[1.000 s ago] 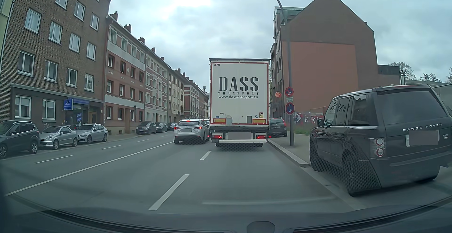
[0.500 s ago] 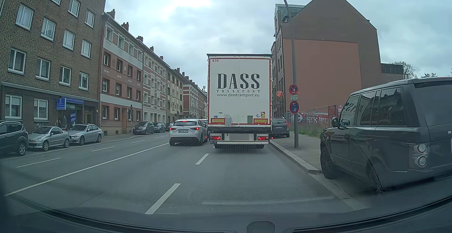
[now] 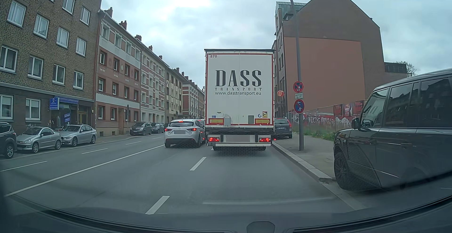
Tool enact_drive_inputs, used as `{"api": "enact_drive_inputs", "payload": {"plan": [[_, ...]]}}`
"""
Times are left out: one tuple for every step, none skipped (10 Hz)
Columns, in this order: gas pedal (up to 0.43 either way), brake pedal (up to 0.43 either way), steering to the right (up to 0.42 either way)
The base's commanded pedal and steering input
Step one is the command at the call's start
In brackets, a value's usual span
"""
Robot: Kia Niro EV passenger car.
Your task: Follow the waypoints while adhering to traffic rules and regulations
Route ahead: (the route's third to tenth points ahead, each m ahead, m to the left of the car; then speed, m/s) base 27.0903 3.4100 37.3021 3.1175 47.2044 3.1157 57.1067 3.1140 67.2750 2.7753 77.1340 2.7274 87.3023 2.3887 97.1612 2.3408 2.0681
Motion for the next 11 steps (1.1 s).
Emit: {"api": "enact_drive_inputs", "payload": {"plan": [[0.0, 0.006, -0.002], [0.0, 0.0, 0.0], [0.0, 0.0, 0.0], [0.0, 0.0, 0.0], [0.0, 0.0, 0.0], [0.0, 0.0, 0.0], [0.0, 0.0, 0.0], [0.0, 0.0, 0.0], [0.0, 0.0, 0.0], [0.0, 0.0, 0.0], [0.0, 0.0, 0.0]]}}
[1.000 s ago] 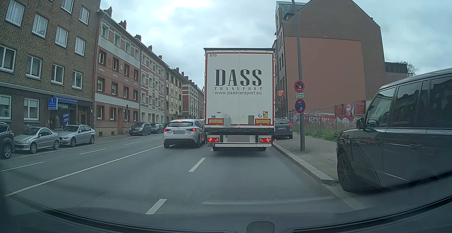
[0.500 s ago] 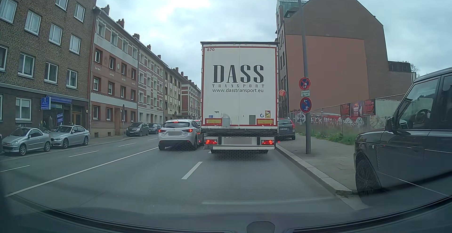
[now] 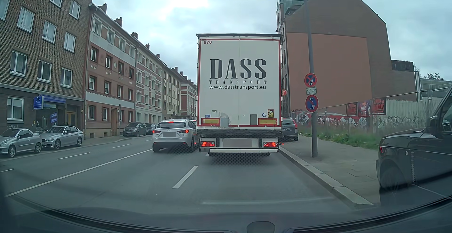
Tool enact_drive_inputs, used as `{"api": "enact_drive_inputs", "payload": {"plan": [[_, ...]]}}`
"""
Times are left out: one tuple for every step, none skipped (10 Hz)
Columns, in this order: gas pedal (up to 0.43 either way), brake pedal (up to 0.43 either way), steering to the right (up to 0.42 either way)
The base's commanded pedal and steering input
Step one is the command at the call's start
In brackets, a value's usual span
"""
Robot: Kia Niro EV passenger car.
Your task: Follow the waypoints while adhering to traffic rules and regulations
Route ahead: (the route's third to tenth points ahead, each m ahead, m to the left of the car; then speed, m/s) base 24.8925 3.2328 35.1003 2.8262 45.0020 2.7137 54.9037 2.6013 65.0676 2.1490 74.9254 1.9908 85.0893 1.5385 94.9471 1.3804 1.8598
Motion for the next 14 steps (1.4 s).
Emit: {"api": "enact_drive_inputs", "payload": {"plan": [[0.0, 0.0, 0.0], [0.0, 0.0, 0.0], [0.0, 0.0, 0.0], [0.0, 0.0, 0.0], [0.0, 0.0, 0.0], [0.0, 0.0, 0.0], [0.0, 0.018, 0.001], [0.0, 0.055, 0.0], [0.0, 0.11, 0.001], [0.0, 0.152, 0.001], [0.0, 0.171, 0.0], [0.0, 0.177, 0.0], [0.0, 0.189, 0.0], [0.0, 0.189, 0.0]]}}
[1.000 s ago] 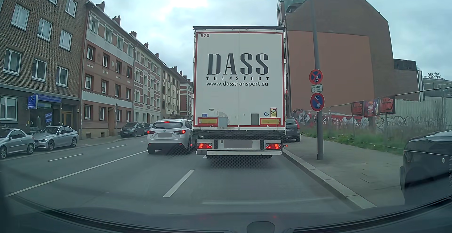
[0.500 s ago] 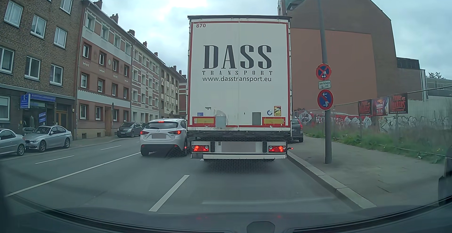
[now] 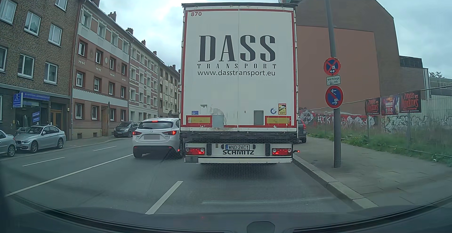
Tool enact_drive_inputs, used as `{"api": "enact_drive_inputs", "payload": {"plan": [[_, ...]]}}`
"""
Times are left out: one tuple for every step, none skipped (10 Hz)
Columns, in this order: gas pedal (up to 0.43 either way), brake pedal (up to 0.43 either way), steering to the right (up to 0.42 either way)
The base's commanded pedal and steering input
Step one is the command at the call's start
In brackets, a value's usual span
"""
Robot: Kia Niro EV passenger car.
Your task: Follow the waypoints while adhering to traffic rules and regulations
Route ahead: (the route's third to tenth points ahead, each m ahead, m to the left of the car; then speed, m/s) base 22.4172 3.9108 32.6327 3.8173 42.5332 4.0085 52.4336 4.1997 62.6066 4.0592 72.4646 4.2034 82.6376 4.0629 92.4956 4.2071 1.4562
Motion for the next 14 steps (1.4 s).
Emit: {"api": "enact_drive_inputs", "payload": {"plan": [[0.0, 0.183, 0.001], [0.0, 0.177, 0.001], [0.0, 0.171, 0.0], [0.0, 0.171, 0.001], [0.0, 0.171, 0.001], [0.0, 0.177, 0.001], [0.0, 0.171, 0.0], [0.0, 0.177, 0.001], [0.0, 0.177, 0.0], [0.0, 0.177, 0.001], [0.0, 0.177, 0.0], [0.0, 0.177, 0.001], [0.0, 0.171, 0.001], [0.0, 0.171, 0.0]]}}
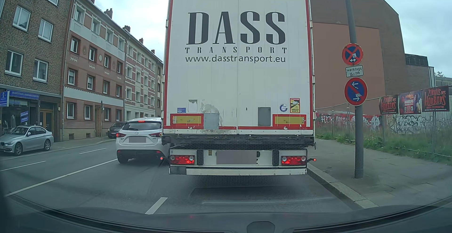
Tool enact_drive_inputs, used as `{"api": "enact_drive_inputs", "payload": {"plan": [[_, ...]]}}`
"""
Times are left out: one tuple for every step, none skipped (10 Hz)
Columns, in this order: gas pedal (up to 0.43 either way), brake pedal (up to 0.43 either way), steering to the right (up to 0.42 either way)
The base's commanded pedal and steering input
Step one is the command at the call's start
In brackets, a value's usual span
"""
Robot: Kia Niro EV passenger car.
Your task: Follow the waypoints while adhering to traffic rules and regulations
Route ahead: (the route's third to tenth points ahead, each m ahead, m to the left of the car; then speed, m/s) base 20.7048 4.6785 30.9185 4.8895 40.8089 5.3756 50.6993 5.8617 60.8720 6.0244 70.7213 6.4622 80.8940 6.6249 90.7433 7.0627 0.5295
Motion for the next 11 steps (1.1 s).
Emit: {"api": "enact_drive_inputs", "payload": {"plan": [[0.0, 0.165, 0.001], [0.0, 0.152, 0.001], [0.0, 0.146, 0.001], [0.0, 0.14, 0.001], [0.0, 0.146, 0.001], [0.0, 0.134, 0.0], [0.0, 0.122, 0.001], [0.0, 0.11, 0.0], [0.0, 0.085, 0.001], [0.0, 0.085, 0.001], [0.0, 0.079, 0.001]]}}
